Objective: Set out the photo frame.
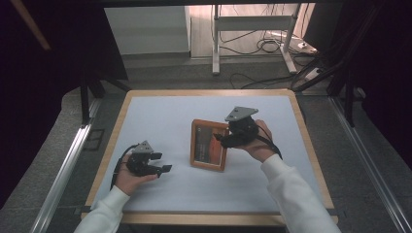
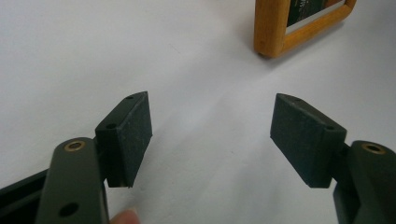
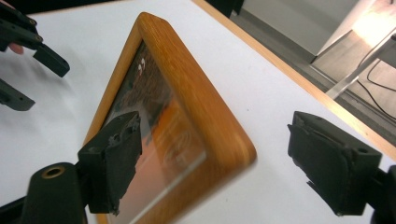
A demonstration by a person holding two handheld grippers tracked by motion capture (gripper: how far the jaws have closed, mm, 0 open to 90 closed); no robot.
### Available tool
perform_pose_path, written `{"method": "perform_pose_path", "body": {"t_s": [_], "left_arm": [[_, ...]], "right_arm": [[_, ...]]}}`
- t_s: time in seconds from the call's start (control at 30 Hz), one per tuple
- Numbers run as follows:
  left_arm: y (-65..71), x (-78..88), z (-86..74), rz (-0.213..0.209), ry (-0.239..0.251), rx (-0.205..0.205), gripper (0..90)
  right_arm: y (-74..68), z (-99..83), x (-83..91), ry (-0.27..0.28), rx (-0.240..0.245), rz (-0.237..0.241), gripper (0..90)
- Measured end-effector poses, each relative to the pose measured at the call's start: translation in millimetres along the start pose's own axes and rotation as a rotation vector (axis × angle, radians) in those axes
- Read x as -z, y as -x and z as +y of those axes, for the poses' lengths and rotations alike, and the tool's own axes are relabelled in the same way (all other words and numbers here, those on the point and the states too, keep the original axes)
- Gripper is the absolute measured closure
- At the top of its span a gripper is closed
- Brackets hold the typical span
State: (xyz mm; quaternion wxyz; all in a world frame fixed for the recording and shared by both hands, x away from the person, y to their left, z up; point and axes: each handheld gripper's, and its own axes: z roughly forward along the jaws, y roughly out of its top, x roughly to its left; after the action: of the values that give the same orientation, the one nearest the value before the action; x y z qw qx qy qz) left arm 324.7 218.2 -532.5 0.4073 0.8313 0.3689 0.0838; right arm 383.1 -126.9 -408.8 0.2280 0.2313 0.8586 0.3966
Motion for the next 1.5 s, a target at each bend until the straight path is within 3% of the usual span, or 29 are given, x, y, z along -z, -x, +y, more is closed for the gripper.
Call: {"method": "perform_pose_path", "body": {"t_s": [0.13, 0.4, 0.5, 0.6, 0.67, 0.73, 0.8, 0.83, 0.9, 1.13, 1.5], "left_arm": [[0.6, -0.3, 0.0, 0.001, -0.001, -0.001, 29.1], [0.4, 0.0, 0.0, 0.007, 0.001, 0.005, 28.9], [0.5, -0.3, 0.1, 0.009, -0.002, 0.0, 28.8], [0.7, -0.7, -0.1, 0.011, -0.003, -0.002, 28.6], [0.8, -0.4, -0.1, 0.013, 0.0, -0.001, 28.5], [0.6, -0.3, -0.1, 0.012, 0.001, 0.001, 28.5], [0.6, -0.4, -0.1, 0.012, 0.001, 0.0, 28.4], [0.8, -0.5, -0.1, 0.013, 0.0, -0.002, 28.4], [1.1, -0.5, -0.1, 0.013, 0.001, -0.002, 28.3], [1.6, -0.1, -0.2, 0.018, 0.009, 0.004, 27.8], [2.4, -1.0, -0.2, 0.012, 0.002, -0.002, 27.7]], "right_arm": [[-0.2, -13.2, 12.9, 0.022, -0.042, -0.006, 16.2], [-7.5, -57.8, 33.9, 0.028, -0.136, 0.008, 17.8], [-13.6, -73.8, 37.0, 0.021, -0.161, 0.007, 25.5], [-21.2, -87.1, 37.9, 0.025, -0.171, 0.013, 44.5], [-24.6, -91.8, 38.4, 0.035, -0.188, 0.042, 59.9], [-29.1, -94.5, 38.4, 0.031, -0.179, 0.055, 73.2], [-31.3, -95.0, 38.0, 0.026, -0.17, 0.071, 77.1], [-37.4, -94.9, 36.7, 0.021, -0.157, 0.093, 85.1], [-42.3, -94.6, 34.1, 0.01, -0.141, 0.113, 88.6], [-60.8, -98.2, 11.5, -0.048, -0.1, 0.177, 89.9], [-80.6, -97.0, -17.9, -0.11, -0.055, 0.219, 90.0]]}}
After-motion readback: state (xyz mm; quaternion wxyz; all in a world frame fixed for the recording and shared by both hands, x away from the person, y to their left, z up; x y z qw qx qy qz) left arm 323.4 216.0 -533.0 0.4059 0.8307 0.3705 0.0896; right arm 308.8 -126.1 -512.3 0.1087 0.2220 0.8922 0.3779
